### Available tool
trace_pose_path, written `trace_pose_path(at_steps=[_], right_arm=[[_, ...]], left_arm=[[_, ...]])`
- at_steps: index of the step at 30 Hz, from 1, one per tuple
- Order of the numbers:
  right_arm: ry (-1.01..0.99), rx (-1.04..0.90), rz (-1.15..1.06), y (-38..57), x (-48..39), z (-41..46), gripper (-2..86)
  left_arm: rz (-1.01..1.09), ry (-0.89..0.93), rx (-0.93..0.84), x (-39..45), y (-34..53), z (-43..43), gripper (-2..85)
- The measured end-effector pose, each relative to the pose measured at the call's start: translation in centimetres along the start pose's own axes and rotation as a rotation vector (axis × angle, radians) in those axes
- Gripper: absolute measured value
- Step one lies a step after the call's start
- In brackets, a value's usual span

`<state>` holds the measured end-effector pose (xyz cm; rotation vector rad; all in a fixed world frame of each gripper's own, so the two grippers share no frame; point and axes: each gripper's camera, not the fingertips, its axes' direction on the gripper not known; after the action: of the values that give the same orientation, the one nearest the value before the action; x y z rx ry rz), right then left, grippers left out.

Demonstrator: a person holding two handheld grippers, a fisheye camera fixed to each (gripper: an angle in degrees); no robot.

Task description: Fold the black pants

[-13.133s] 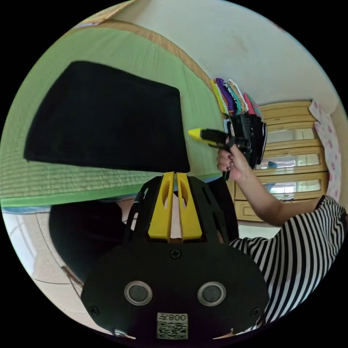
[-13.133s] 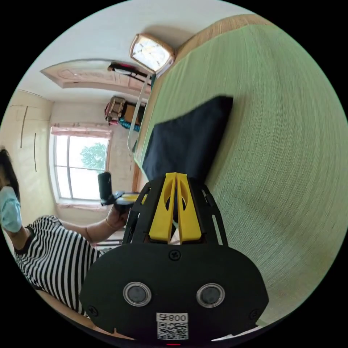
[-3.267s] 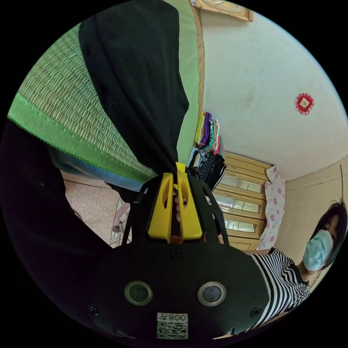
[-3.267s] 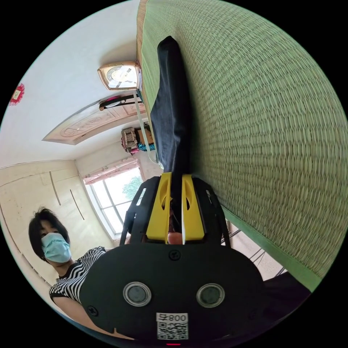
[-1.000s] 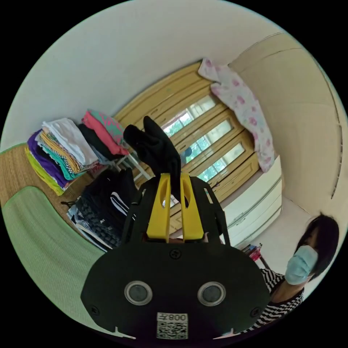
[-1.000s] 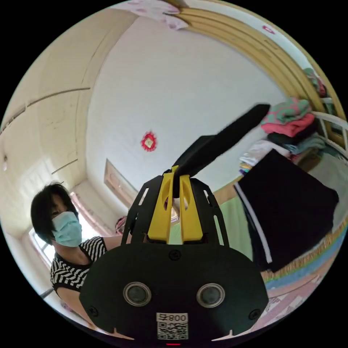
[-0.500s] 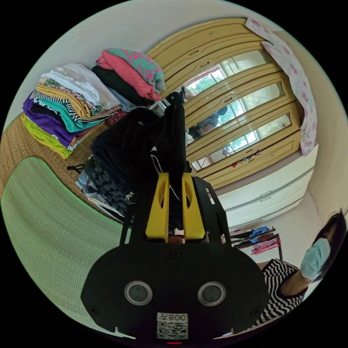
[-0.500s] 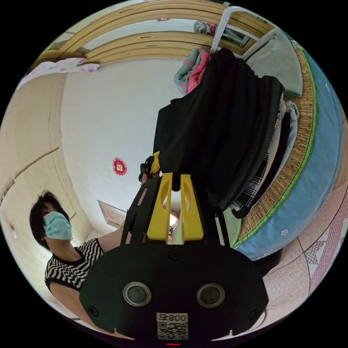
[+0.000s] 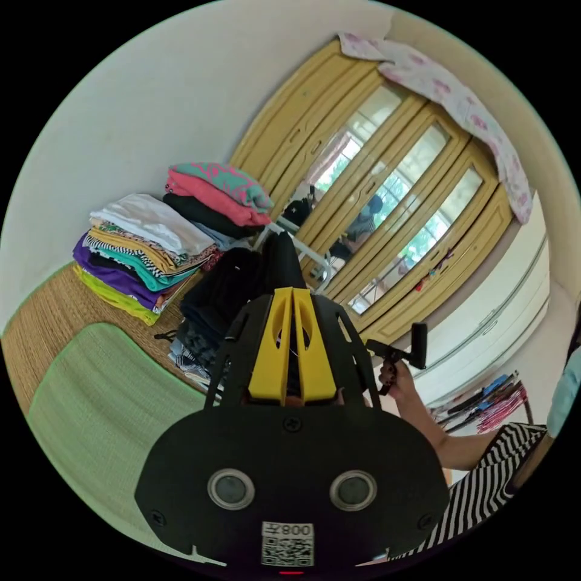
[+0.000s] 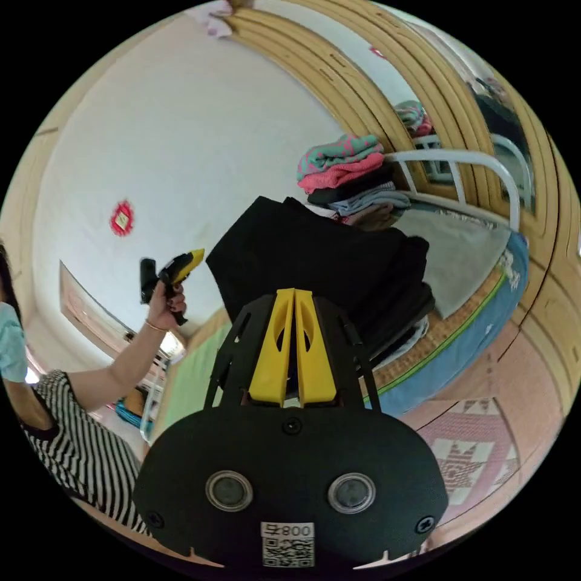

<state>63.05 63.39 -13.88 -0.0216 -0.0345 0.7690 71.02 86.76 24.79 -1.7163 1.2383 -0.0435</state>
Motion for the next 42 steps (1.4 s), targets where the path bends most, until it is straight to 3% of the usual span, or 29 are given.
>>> trace_pose_path(at_steps=[4,10,13,21,24,27,30,34,42], right_arm=[[0.145,-0.161,-0.096,-0.1,-3.4,3.6,0.1],[0.322,0.007,-0.183,1.7,-8.0,4.5,0.2],[0.263,0.034,-0.135,1.3,-8.2,3.9,0.2],[0.099,0.067,-0.045,1.0,-7.6,0.1,0.4],[-0.014,0.136,-0.026,0.9,-6.7,-2.8,0.9],[0.071,0.265,0.016,0.7,-5.4,-6.7,2.1],[0.249,0.309,0.039,-1.2,-3.8,-8.9,4.2],[0.447,0.2,0.071,-6.6,-0.9,-7.8,6.3],[0.575,-0.233,0.056,-14.3,2.4,1.6,6.6]], left_arm=[[0.043,-0.099,-0.084,0.1,-2.9,4.6,0.0],[0.122,-0.27,-0.147,-0.4,-6.4,8.0,0.0],[0.126,-0.293,-0.134,-1.0,-6.9,8.5,0.1],[0.082,-0.113,-0.104,-3.3,-6.8,7.8,0.1],[0.075,-0.009,-0.015,-4.5,-5.4,5.8,0.1],[0.048,0.065,0.057,-6.6,-2.4,3.3,0.1],[-0.033,0.065,0.013,-9.8,1.6,2.0,0.1],[-0.226,0.066,-0.117,-14.6,8.4,1.0,0.1],[-0.491,0.055,-0.164,-19.7,18.3,-1.6,0.1]])
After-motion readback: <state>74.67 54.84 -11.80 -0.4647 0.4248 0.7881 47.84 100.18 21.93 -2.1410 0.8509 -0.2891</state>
